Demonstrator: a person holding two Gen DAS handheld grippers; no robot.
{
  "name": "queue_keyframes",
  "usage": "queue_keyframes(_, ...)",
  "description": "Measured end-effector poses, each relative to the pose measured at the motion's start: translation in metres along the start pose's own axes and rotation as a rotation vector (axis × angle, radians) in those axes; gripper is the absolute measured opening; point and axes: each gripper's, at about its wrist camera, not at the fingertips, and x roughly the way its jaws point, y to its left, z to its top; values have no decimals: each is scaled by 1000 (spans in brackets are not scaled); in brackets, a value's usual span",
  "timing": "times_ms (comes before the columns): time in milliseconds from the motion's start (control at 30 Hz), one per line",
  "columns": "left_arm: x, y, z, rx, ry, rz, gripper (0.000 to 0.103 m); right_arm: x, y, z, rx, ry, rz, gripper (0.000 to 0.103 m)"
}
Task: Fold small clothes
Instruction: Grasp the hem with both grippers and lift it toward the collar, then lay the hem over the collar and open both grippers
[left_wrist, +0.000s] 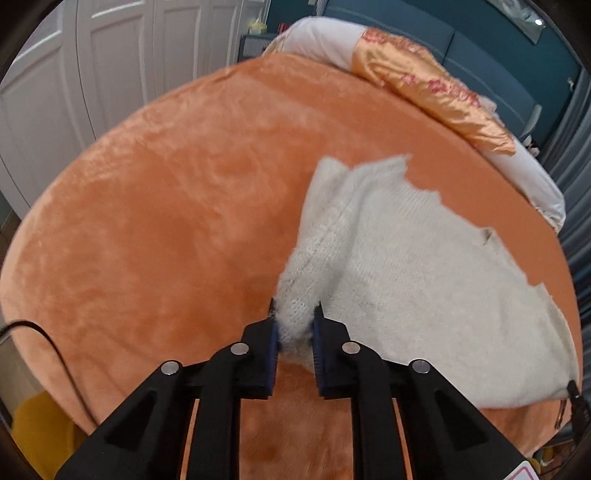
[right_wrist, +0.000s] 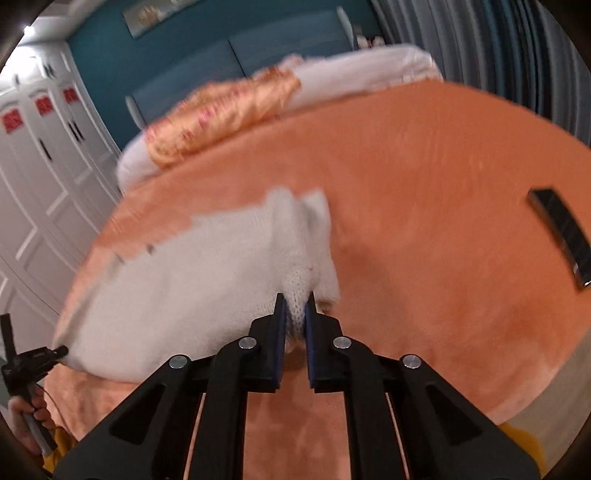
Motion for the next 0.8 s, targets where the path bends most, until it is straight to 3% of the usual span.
queue_keyframes(67, -2, 4, -5, 16, 11, 24, 13, -2, 0, -6, -46, 41, -39, 8)
queue_keyframes(167, 25, 6, -17, 37, 80, 83, 13, 45, -19, -34, -62, 265, -133, 8)
queue_keyframes(200, 33, 8, -21, 21, 102, 87, 14, 50, -22, -37, -47, 289, -132, 9)
queue_keyframes(300, 16, -1, -18, 23, 53, 103, 23, 34, -14, -22, -64, 226, -117, 12)
queue_keyframes(400, -15, -18, -2, 36, -33, 63, 32, 19, 0, -8, -101, 137, -139, 14)
queue_keyframes(433, -22, -24, 4, 45, -63, 48, 47, 16, 6, -2, -115, 100, -127, 21)
queue_keyframes(467, -27, -31, 12, 52, -91, 32, 64, 17, 9, 4, -123, 78, -119, 40)
queue_keyframes(533, -27, -47, 27, 64, -154, 4, 75, 25, 17, 15, -142, 29, -116, 55)
queue_keyframes(567, -21, -54, 35, 72, -167, -3, 81, 35, 22, 23, -161, 3, -123, 54)
queue_keyframes(667, 17, -74, 57, 100, -141, 10, 82, 64, 28, 36, -175, 0, -131, 54)
queue_keyframes(800, 82, -83, 72, 93, -48, 34, 80, 114, 28, 45, -157, 77, -145, 55)
